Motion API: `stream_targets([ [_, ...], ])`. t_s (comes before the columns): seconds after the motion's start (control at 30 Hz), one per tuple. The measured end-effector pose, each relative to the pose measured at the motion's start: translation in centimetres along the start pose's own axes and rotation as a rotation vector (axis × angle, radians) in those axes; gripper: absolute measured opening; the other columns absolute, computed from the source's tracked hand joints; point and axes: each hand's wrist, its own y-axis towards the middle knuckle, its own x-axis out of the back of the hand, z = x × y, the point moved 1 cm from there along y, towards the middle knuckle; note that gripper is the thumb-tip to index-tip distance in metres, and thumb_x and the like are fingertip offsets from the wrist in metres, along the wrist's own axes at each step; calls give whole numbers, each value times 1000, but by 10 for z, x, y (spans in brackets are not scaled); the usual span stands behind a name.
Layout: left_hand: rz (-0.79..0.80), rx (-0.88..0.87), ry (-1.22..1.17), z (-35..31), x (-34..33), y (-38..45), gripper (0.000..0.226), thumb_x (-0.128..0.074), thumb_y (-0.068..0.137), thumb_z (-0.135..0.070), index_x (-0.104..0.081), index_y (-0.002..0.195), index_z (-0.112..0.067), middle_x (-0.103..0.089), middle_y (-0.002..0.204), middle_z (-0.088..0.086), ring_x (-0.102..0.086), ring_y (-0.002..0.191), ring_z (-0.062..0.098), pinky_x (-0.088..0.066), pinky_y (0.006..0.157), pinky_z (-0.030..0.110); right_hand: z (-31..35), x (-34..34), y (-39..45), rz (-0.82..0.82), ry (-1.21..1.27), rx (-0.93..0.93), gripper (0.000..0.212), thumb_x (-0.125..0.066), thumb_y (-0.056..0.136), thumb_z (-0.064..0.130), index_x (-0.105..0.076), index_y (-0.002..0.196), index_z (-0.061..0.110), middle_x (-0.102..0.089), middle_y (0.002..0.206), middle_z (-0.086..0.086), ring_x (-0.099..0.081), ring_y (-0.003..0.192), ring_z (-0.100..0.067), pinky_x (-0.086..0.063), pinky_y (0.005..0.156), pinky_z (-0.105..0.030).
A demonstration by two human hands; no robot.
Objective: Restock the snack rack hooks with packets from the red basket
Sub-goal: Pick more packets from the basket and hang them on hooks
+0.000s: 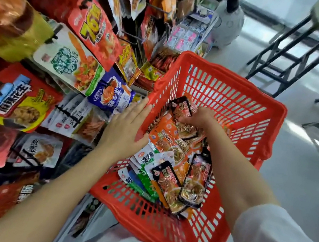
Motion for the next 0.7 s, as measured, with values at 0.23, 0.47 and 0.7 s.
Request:
stream_targets([
  [0.23,10,12,-13,-2,3,-2,79,-49,100,-46,-3,162,-28,12,167,-16,1,156,14,-14,124,45,8,-12,-19,-315,-14,173,97,-81,72,59,-37,142,8,-49,140,-17,-47,129,-34,-42,103,-45],
  [0.47,0,10,-36,-3,3,-3,78,-50,100,-43,-3,162,-30,13,165,-19,-2,156,15,-15,124,45,6,-30,-26,-38,446,17,96,-91,65,46,-42,133,-1,-63,117,-14,-64,103,-29,-58,81,-37],
  [0.7,16,28,-90,-4,11,-3,73,-50,101,-44,-11,162,-32,4,167,-20,0,156,10,-11,124,47,-11,-16,-76,-42,897,140,99,-91,52,64,-55,129,13,-69,121,3,-66,106,-20,-48,104,-46],
])
